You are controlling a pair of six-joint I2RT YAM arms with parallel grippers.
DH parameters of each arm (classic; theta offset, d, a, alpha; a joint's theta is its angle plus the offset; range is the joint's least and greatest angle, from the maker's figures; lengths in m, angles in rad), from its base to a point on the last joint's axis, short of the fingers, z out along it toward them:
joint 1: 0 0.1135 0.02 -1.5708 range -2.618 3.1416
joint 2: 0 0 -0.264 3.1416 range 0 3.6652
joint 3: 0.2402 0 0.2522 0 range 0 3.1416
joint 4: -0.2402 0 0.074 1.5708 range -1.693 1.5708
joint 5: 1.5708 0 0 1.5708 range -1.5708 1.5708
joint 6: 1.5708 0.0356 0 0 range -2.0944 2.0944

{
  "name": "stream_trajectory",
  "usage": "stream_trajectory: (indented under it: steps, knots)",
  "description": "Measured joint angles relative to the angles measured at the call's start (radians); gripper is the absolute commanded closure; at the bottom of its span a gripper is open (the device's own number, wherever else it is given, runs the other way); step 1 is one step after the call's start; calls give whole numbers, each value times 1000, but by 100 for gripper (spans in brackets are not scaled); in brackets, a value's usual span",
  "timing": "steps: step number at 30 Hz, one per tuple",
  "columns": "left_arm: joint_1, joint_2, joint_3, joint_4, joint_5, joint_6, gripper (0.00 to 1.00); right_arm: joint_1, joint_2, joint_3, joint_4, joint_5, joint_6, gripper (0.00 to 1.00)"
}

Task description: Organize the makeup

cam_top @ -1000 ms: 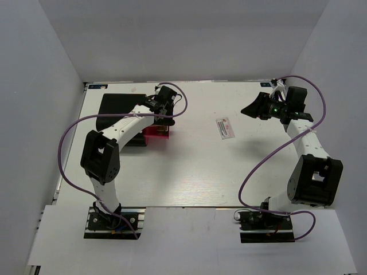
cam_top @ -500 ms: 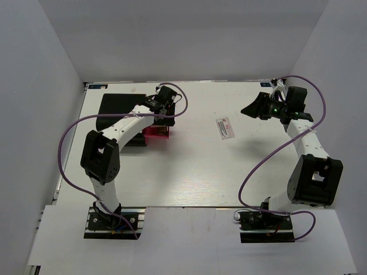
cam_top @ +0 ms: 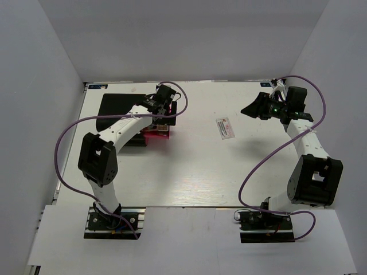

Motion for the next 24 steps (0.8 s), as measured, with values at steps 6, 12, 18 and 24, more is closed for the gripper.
stream_trajectory:
  steps: [6, 12, 18, 24]
  knots:
    - [-8, -97, -1, 17, 122, 3, 30, 17, 2, 0, 0, -7, -9, 47]
    - [-6, -301, -40, 79, 229, 33, 100, 122, 45, 11, -3, -1, -62, 88]
    - [65, -449, -79, 111, 177, 44, 100, 342, 178, 144, -35, 59, -110, 100]
    - [274, -490, -167, 135, 127, 22, 77, 508, 357, 345, -57, 170, -109, 100]
